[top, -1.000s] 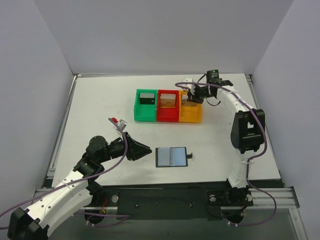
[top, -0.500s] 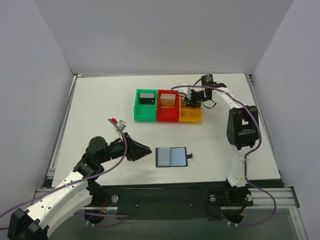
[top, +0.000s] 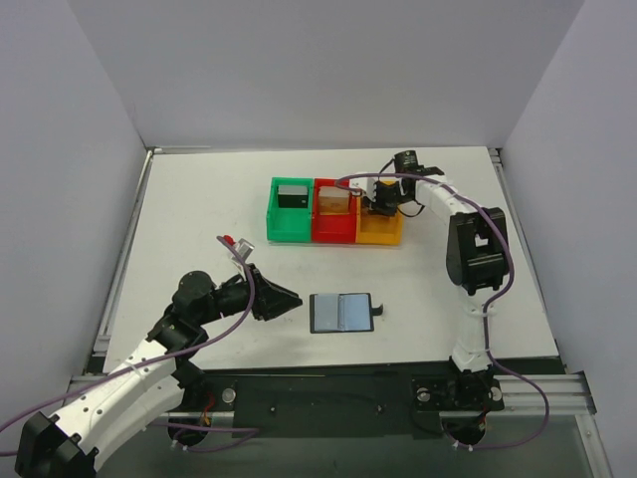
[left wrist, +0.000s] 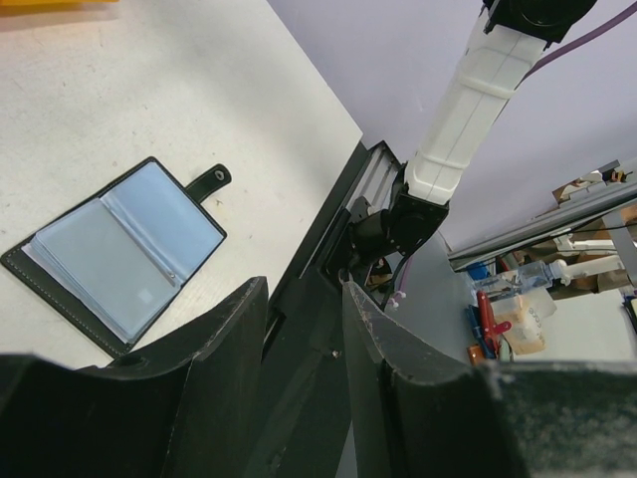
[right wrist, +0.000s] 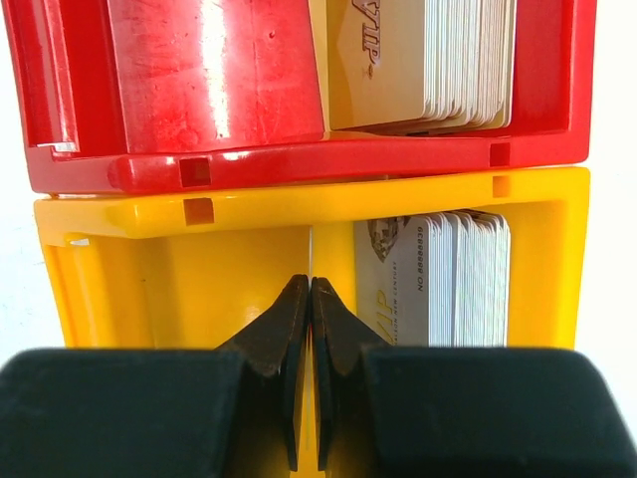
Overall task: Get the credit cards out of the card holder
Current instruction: Place the credit card in the storage box.
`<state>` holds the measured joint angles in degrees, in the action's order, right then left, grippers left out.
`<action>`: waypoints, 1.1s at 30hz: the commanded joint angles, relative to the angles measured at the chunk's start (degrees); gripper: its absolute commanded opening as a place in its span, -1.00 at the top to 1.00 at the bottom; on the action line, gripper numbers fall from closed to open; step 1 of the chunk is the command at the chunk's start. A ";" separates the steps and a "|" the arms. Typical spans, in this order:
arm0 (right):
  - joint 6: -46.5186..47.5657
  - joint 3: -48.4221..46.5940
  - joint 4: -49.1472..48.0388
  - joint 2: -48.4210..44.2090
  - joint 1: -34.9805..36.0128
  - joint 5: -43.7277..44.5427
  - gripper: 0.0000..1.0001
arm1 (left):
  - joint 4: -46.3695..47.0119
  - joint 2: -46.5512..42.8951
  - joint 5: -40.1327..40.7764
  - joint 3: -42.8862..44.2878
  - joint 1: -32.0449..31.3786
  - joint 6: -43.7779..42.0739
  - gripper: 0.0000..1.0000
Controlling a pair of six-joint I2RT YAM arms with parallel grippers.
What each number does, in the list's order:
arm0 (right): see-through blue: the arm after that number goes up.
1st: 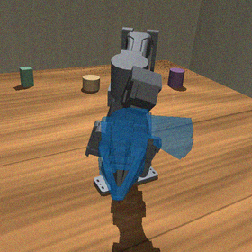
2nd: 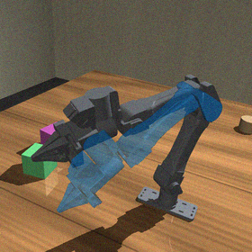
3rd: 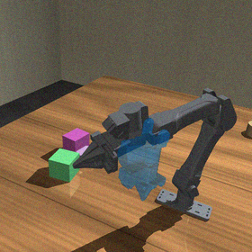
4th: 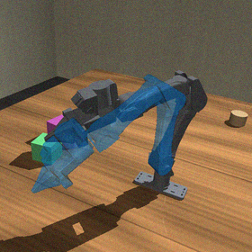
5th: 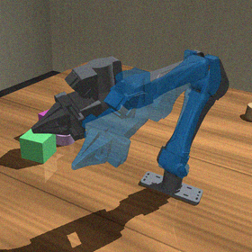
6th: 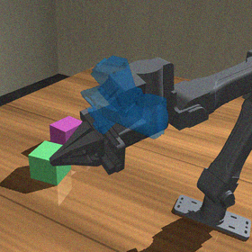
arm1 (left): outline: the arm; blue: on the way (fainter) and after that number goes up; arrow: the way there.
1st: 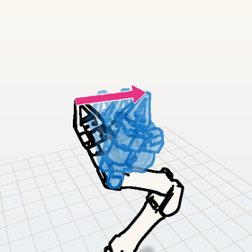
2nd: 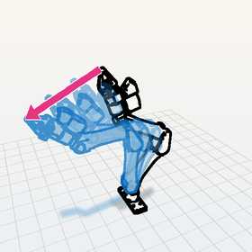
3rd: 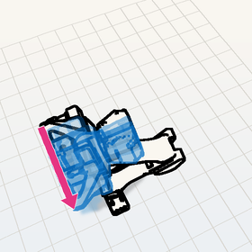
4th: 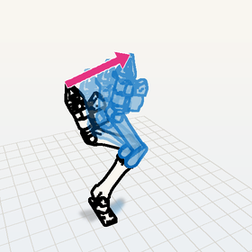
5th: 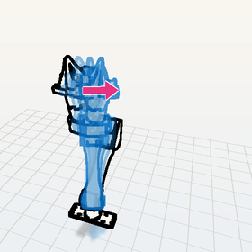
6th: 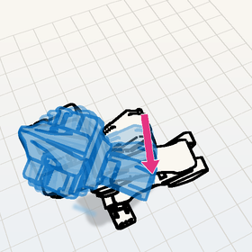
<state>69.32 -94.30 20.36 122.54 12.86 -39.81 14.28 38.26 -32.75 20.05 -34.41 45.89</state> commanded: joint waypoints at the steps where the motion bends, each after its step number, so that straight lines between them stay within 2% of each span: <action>1: 0.65 -2.11 -0.32 0.33 0.58 0.70 1.00 | 2.06 0.24 0.85 0.51 0.05 -0.36 0.08; 22: -0.24 -4.05 -2.17 2.70 1.64 4.04 1.00 | 2.59 0.67 0.67 0.25 0.05 -0.19 0.08; 33: -4.54 -1.85 -8.31 1.30 1.64 7.20 1.00 | 3.29 1.47 0.23 0.25 0.14 0.08 0.08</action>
<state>66.67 -96.49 14.79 124.42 14.00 -33.34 14.39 39.57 -32.75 20.05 -34.41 45.91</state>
